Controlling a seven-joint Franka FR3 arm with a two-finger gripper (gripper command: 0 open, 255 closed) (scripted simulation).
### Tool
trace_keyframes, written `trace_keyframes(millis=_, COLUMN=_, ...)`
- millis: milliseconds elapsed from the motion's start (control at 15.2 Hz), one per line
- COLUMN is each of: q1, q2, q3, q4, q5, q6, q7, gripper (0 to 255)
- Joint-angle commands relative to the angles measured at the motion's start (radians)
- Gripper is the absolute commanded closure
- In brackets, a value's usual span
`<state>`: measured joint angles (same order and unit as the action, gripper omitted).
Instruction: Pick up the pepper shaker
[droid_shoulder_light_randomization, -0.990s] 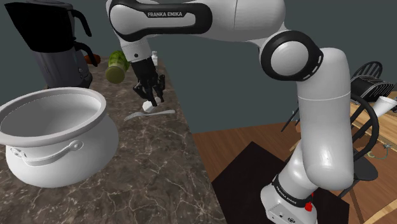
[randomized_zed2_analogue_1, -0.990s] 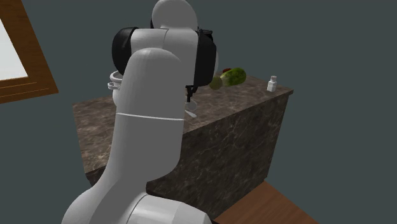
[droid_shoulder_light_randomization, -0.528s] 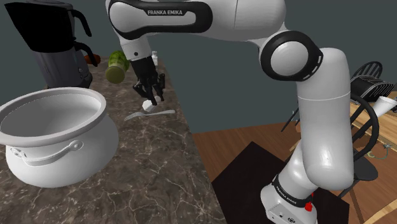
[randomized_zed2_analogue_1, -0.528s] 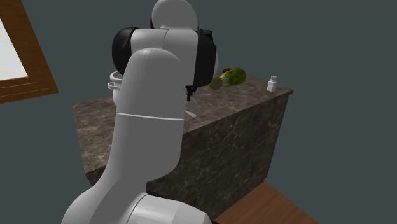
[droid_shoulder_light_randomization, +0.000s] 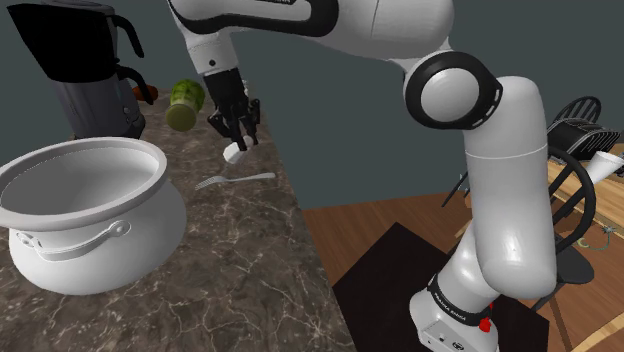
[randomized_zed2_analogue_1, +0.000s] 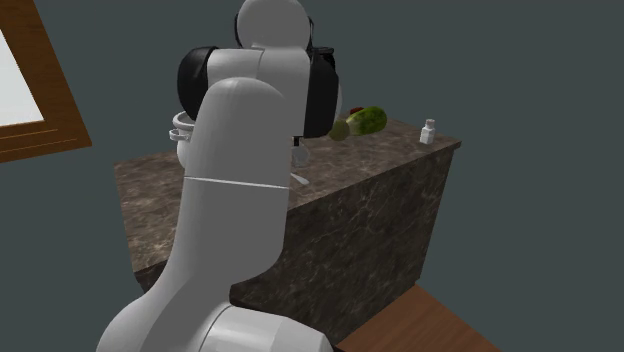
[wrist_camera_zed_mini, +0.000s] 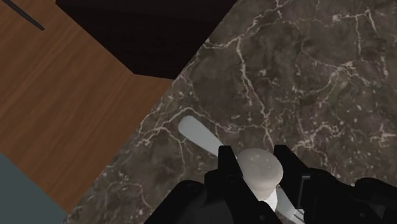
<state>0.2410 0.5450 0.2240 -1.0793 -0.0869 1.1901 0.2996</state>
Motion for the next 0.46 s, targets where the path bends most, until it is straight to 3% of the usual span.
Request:
trace_keyframes(millis=0, q1=0.006, q2=0.012, q3=0.0, q4=0.049, q5=-0.002, q6=-0.037, q7=0.002, gripper=255)
trace_keyframes(millis=396, q1=0.018, q2=0.045, q3=-0.001, q4=0.16, q5=-0.008, q6=-0.115, q7=0.002, gripper=255)
